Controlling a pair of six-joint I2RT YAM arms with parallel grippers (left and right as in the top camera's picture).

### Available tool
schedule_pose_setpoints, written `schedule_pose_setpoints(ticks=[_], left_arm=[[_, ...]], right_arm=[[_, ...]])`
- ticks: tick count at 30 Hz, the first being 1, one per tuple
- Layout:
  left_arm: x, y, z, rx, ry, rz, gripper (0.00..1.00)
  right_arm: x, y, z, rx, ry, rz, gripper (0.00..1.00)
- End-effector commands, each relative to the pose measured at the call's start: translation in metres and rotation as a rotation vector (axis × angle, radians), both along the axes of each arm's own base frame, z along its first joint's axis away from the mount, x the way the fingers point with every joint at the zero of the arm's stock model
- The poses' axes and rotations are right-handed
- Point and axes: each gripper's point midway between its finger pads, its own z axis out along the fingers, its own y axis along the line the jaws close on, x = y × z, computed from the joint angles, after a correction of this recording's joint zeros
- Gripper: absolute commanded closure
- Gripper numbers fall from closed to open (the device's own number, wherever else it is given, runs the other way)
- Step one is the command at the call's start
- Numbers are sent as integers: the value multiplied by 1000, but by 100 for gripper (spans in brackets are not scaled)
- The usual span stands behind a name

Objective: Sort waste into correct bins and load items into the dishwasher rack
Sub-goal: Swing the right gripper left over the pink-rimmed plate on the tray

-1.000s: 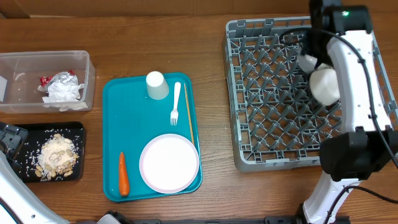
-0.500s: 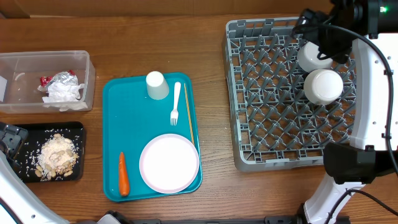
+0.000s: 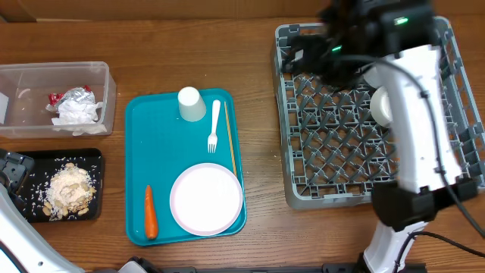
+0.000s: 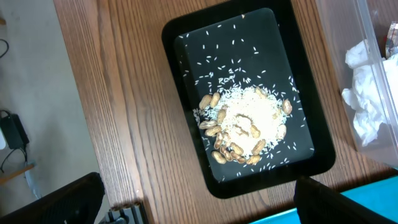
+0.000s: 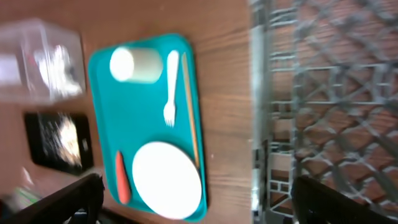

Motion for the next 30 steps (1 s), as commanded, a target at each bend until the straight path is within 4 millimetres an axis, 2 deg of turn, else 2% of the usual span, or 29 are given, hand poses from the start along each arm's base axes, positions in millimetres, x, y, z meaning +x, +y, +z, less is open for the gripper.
schedule_pose_setpoints(ticks=[1, 6, 11, 18, 20, 24, 26, 30], left_arm=[[3, 2, 6, 9, -19, 9, 0], [3, 2, 6, 9, -19, 9, 0], [3, 2, 6, 9, -19, 9, 0], [3, 2, 6, 9, -19, 9, 0], [3, 2, 6, 9, -19, 9, 0], [3, 2, 6, 9, -19, 9, 0], [3, 2, 6, 9, -19, 9, 0], [3, 2, 6, 9, -19, 9, 0]], right_arm=[[-19, 27, 5, -62, -33, 14, 0], [-40, 70, -21, -129, 17, -53, 0], [-63, 125, -49, -126, 27, 48, 0], [-93, 161, -92, -156, 92, 125, 0], [-95, 156, -104, -206, 94, 124, 0], [-90, 122, -124, -373, 83, 82, 0], [-93, 110, -133, -420, 110, 118, 0], [-110, 105, -156, -422, 196, 245, 3]])
